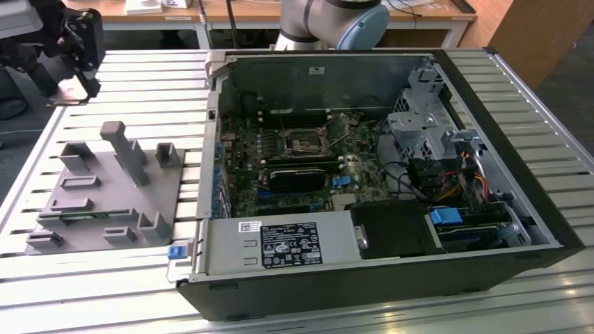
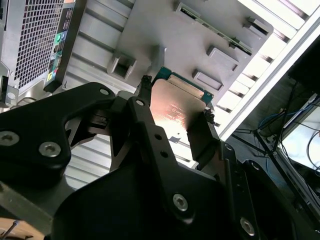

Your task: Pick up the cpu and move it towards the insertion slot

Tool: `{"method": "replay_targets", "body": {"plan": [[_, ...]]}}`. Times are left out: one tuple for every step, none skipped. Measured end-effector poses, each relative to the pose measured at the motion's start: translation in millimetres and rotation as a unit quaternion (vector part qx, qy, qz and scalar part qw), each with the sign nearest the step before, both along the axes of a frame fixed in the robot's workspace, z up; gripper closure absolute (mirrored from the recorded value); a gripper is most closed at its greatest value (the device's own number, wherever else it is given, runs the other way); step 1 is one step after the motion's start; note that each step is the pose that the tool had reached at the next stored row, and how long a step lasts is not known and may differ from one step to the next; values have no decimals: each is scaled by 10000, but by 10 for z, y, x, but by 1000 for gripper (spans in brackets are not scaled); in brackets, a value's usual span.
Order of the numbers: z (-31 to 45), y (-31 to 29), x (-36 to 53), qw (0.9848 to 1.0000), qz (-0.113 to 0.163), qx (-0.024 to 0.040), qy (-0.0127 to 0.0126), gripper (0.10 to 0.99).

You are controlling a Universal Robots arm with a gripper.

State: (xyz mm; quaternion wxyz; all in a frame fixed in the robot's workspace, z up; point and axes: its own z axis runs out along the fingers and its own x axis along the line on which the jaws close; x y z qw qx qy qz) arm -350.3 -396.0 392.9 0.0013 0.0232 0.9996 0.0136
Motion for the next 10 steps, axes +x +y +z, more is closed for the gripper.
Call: {"method": "replay_targets", "body": {"plan": [[0,0,10,10000,0,0,0,549],[0,0,20,10000,0,0,0,549],[0,0,30,10000,0,0,0,549],[0,0,40,10000,0,0,0,549],[0,1,50,10000,0,0,0,549],[0,1,60,10000,0,0,0,549],[0,1,70,10000,0,0,0,549],[0,1,79,10000,0,0,0,549],[0,1,88,10000,0,0,0,549],[0,1,97,10000,0,0,0,549]]}}
